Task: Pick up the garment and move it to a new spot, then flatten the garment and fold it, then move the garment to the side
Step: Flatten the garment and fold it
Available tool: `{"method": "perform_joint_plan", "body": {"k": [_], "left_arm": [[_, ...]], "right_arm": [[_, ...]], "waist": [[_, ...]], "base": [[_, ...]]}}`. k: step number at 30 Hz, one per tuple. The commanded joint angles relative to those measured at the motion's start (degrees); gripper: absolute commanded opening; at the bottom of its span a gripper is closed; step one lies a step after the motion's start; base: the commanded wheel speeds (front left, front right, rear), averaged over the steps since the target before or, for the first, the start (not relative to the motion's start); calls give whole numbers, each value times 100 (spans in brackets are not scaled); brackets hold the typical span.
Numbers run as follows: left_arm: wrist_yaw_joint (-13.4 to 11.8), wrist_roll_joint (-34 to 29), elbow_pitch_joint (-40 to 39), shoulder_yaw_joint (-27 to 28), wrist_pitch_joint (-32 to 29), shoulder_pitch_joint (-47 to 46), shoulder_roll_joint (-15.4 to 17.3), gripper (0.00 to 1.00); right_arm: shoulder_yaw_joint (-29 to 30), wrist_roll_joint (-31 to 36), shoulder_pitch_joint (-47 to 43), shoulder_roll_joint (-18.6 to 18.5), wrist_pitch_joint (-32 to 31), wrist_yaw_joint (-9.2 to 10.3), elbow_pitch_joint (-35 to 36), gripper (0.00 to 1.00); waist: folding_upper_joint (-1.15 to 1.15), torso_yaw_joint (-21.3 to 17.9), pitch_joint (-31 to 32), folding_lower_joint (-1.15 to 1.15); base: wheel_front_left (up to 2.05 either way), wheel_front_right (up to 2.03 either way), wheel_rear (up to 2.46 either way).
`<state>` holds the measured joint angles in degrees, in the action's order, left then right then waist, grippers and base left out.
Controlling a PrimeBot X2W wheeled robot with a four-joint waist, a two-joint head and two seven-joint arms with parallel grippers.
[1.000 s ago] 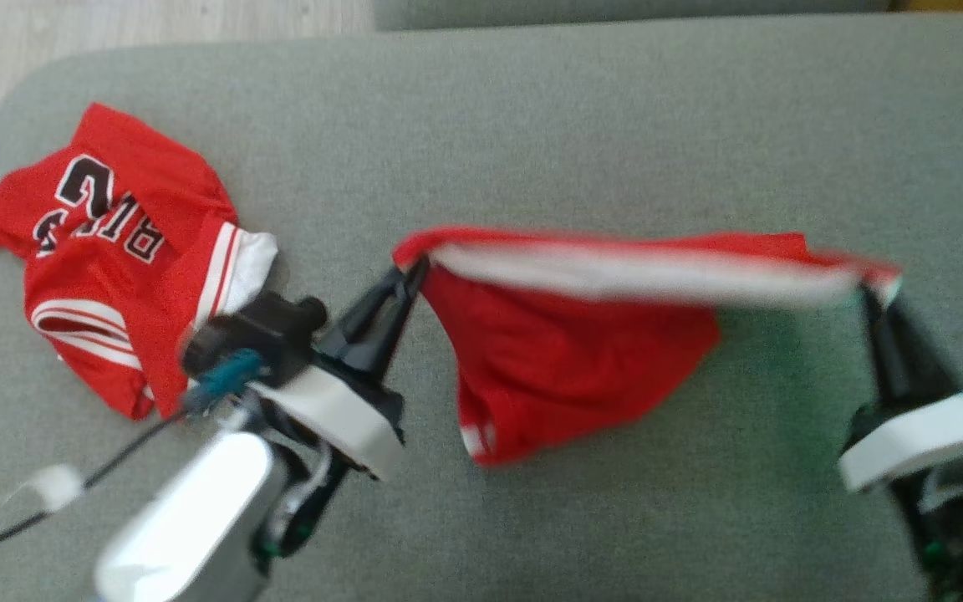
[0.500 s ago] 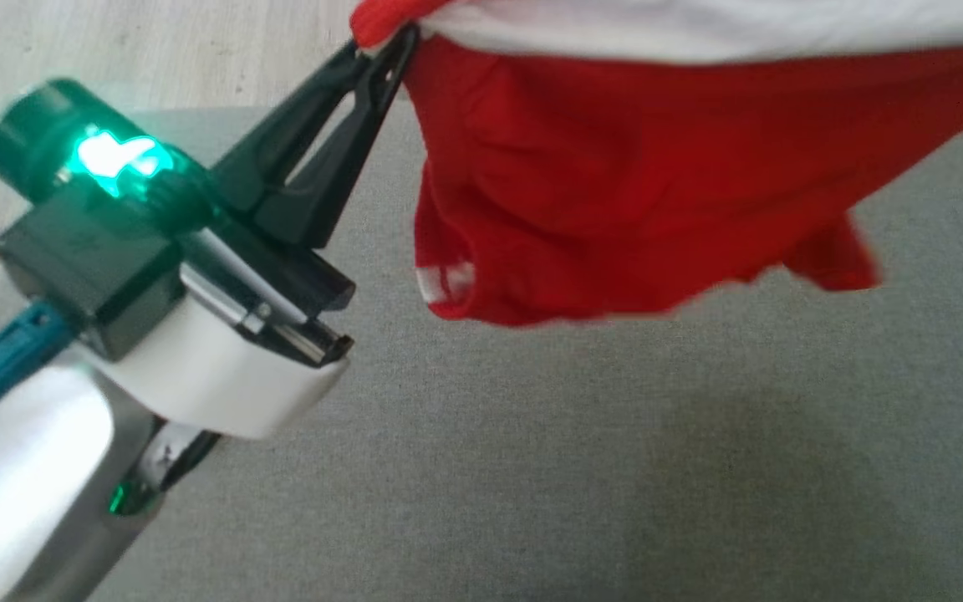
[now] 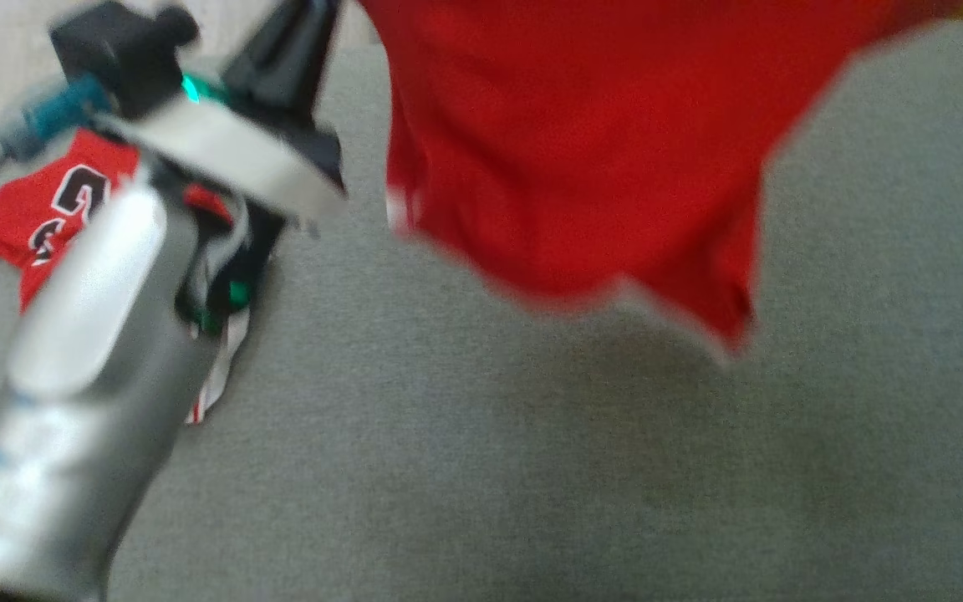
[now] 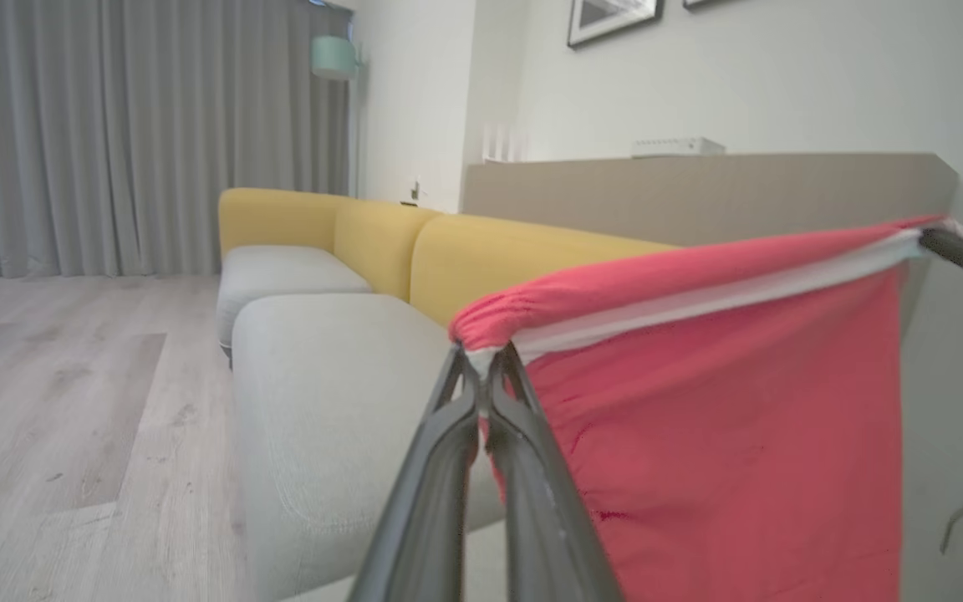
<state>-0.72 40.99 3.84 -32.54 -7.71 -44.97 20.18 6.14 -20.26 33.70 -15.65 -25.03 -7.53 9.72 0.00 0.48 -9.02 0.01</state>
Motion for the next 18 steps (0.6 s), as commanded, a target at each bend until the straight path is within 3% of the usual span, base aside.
{"method": "perform_joint_plan", "body": {"k": [1, 8, 14, 18], "left_arm": [[71, 38, 376, 481, 334, -668, 25, 0], [366, 329, 3135, 842, 1418, -1405, -739, 0], [642, 682, 5180, 759, 1618, -969, -1363, 0], [759, 861, 5949, 595, 1672, -503, -1625, 0]], "right_arm": [[-97, -20, 606, 74, 209, 4, -217, 0], [-473, -19, 1600, 577, 937, 4, -2345, 0], [-966, -190, 1076, 946, 1357, 4, -4043, 0], [-1254, -407, 600, 1064, 1672, 4, -4891, 0]], "waist": [[0, -97, -98, -1], [0, -272, -182, -1], [0, -386, -262, -1], [0, -394, -347, -1]], "base": [[0, 0, 0], [0, 0, 0], [0, 0, 0], [0, 0, 0]]}}
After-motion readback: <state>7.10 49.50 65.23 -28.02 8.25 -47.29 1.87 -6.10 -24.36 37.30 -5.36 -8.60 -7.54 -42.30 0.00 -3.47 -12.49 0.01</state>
